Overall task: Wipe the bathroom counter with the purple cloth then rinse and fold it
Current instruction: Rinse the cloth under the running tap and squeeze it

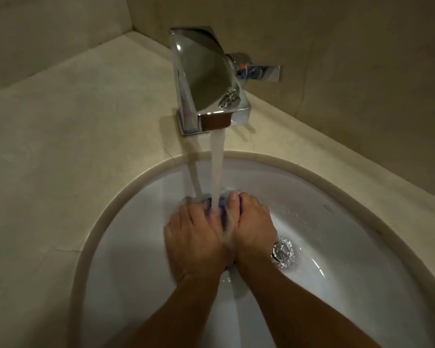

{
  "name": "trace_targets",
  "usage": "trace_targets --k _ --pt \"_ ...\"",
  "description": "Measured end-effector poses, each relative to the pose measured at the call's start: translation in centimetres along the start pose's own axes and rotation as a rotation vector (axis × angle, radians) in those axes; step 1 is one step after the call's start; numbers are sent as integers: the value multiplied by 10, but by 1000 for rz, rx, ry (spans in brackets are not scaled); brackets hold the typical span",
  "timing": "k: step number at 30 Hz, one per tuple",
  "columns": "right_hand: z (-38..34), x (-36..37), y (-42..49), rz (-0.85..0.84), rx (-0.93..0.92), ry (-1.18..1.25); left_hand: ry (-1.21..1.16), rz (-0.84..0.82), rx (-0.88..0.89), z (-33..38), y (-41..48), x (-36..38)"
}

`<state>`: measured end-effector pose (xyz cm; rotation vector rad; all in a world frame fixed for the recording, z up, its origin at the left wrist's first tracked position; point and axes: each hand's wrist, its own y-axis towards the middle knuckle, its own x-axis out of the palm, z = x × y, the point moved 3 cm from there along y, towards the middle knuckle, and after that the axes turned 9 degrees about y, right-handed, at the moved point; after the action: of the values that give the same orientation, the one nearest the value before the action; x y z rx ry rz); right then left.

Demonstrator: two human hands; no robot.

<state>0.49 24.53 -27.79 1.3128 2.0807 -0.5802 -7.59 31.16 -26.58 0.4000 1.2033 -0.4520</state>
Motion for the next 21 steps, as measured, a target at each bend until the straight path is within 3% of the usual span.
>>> trace_targets --k 7,11,21 --pt "1 -2 9 -37 12 -31 49 -10 38 6 1 -3" --pt "6 2 15 -140 -12 -58 51 -41 73 10 2 -4" --pt "1 2 11 -24 -13 -27 -69 -133 39 5 5 -4"
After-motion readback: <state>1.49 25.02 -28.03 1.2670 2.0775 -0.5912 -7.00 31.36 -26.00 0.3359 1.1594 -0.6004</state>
